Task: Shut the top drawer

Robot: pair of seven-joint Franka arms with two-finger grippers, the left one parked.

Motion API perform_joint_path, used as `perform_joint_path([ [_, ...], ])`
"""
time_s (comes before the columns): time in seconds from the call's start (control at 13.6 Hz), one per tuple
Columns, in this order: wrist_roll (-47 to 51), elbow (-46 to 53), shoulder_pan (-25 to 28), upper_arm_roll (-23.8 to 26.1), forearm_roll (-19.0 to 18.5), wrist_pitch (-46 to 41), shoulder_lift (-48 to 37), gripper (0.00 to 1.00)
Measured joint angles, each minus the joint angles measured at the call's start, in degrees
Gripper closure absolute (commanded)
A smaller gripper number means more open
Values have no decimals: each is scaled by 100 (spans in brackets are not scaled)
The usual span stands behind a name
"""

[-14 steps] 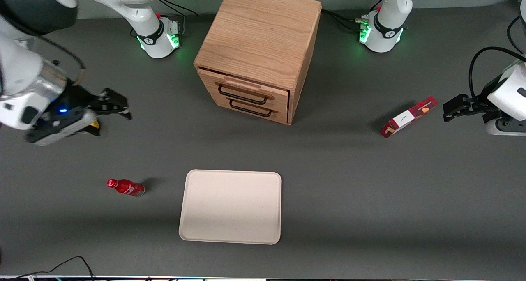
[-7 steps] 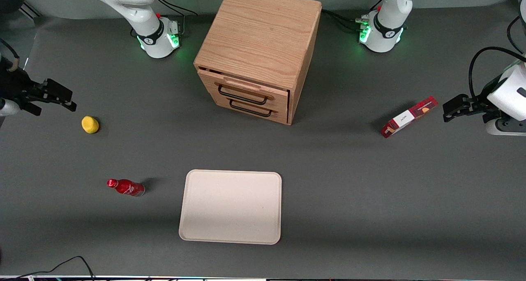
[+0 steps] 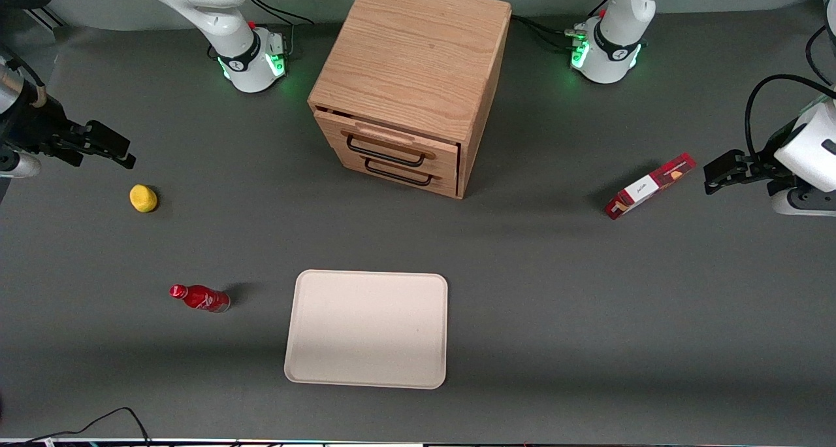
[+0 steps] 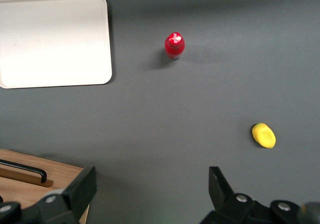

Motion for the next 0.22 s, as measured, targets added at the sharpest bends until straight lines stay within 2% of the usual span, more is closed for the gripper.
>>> perform_joint_path([
  [0.22,-14,0,42,23,-7,-25,-17,0],
])
